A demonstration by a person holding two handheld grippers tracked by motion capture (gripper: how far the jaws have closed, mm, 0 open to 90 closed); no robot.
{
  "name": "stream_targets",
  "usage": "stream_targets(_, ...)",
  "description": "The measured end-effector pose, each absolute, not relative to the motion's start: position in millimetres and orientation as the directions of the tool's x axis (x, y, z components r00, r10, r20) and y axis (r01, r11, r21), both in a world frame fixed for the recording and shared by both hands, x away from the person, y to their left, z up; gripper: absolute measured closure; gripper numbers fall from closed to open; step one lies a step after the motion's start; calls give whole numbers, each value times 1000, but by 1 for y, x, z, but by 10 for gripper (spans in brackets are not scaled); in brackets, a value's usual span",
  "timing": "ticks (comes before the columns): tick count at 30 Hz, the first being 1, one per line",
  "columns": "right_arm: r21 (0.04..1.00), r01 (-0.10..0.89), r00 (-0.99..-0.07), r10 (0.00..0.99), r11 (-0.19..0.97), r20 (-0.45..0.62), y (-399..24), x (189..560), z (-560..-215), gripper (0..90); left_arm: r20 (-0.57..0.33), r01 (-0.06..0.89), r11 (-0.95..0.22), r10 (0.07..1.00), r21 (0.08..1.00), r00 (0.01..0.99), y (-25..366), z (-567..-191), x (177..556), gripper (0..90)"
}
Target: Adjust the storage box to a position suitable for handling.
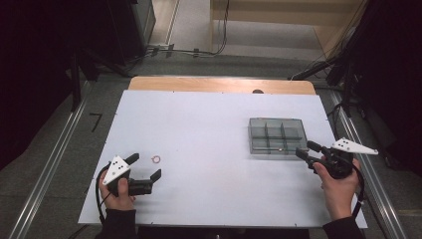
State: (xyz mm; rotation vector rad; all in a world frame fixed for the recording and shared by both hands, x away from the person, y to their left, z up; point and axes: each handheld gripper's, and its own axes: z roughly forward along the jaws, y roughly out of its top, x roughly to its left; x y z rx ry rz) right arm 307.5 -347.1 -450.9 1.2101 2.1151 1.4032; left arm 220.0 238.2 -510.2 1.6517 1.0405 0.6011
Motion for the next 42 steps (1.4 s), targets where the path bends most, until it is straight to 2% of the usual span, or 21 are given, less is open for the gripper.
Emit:
stream_targets(6,838,521,-501,853,160,148,-349,328,-436,654,-113,337,-70,862,939,494,239,-510,220,0)
stream_targets(12,812,562,-496,850,157,179,-356,349,-427,797,-114,336,-71,859,939,499,239,-510,220,0)
stream_targets(16,792,584,-481,862,181,158,-360,365,-424,877,-111,336,-75,858,939,501,238,-511,220,0)
stream_targets(37,635,723,-433,894,271,112,-365,452,-434,880,-107,342,-86,854,936,509,237,-511,221,0)
stream_targets(42,596,739,-454,886,315,94,-362,467,-444,882,-109,342,-82,856,936,505,237,-511,221,0)
